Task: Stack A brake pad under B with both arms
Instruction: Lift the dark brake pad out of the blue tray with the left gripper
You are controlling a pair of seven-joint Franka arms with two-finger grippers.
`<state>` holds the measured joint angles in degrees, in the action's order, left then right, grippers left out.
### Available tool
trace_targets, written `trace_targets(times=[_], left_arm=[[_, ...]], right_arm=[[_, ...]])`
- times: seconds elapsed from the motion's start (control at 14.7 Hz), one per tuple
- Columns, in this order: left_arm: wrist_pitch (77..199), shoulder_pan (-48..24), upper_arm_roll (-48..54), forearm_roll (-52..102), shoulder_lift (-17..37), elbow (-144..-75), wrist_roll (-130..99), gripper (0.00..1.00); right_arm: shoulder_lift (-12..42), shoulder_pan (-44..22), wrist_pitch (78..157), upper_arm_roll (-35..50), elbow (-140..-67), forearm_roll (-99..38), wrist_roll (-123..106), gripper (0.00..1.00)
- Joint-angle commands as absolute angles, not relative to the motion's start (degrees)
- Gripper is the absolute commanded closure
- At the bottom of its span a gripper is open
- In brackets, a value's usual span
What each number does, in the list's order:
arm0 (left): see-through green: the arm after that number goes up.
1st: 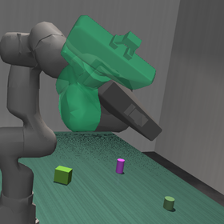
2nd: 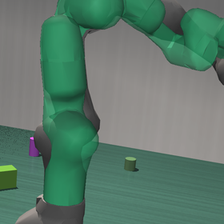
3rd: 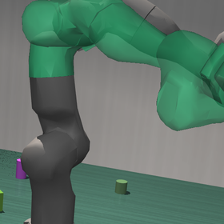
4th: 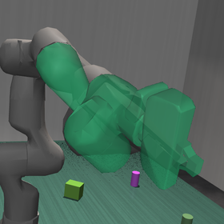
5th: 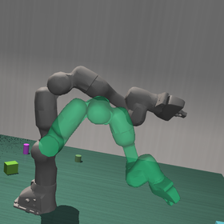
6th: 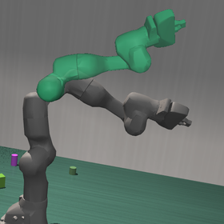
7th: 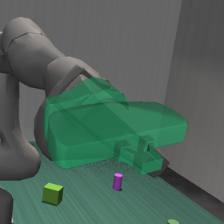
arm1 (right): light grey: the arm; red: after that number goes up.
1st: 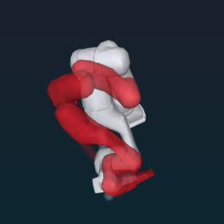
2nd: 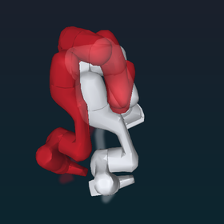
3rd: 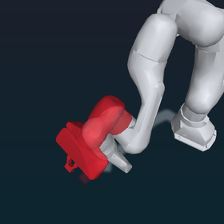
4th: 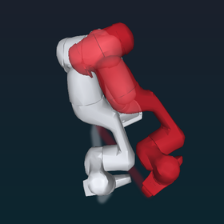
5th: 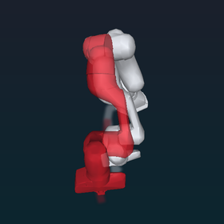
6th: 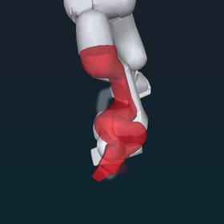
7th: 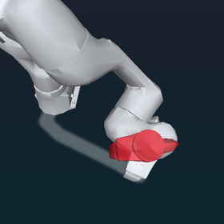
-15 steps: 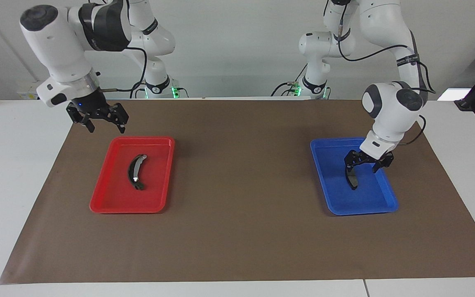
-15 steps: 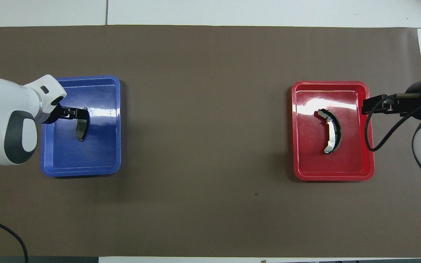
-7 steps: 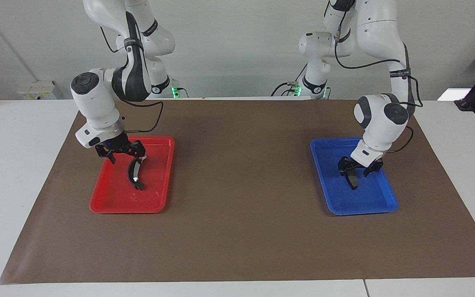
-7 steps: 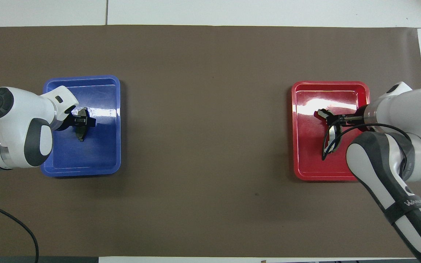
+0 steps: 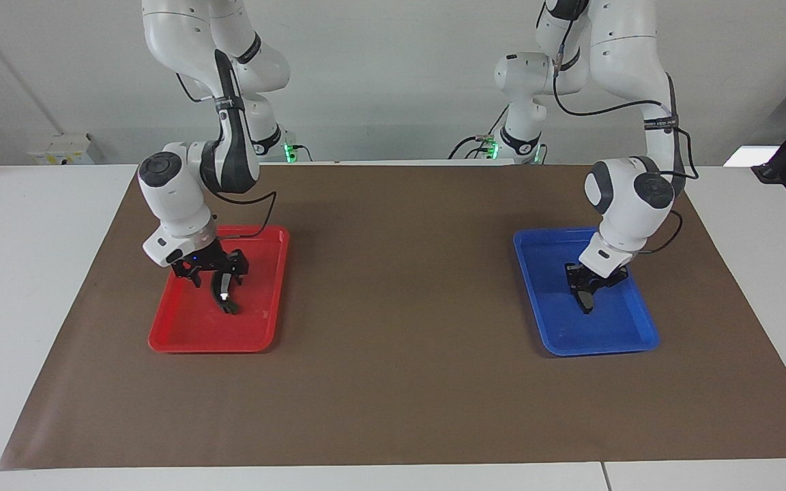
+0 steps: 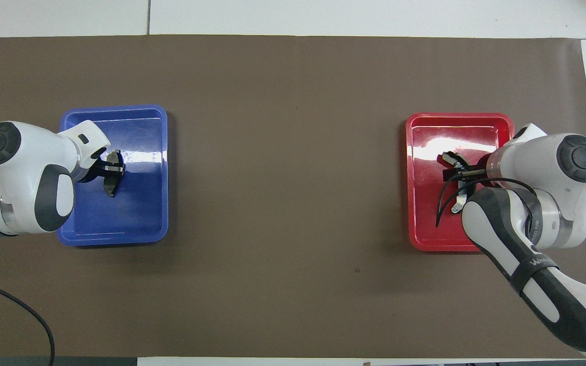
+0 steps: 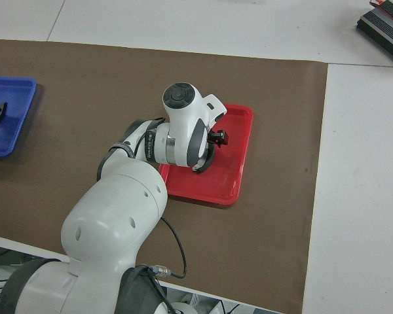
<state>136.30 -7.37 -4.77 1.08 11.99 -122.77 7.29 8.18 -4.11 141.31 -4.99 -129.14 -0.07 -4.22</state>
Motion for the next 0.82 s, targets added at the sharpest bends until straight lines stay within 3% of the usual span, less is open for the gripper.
trace_targets(times=[0.0,0.27,0.55,0.75], left_arm=[[125.46,-10.18,-5.27,0.88,8.00,-117.63,6.86,0.86],[123.57,-20.36,-5.71,0.79,9.23,-112.77,-2.70,0.93],[127.08,-28.46,-5.45,0.88,12.47,-108.82,-16.49,0.90],[126.30,-34.87,-5.45,0.88,21.41,-98.83,-27.30,0.89]], right_arm=[[8.61,-3.52,142.65,-4.75,-129.64,-1.32,-6.68,0.00],[8.09,-3.52,142.21,-4.75,-131.40,-1.32,-6.94,0.07],[8.09,-3.52,141.94,-4.75,-131.22,-1.32,-7.47,0.27],[8.09,-3.69,140.45,-4.66,-130.61,-1.32,-7.38,0.27]])
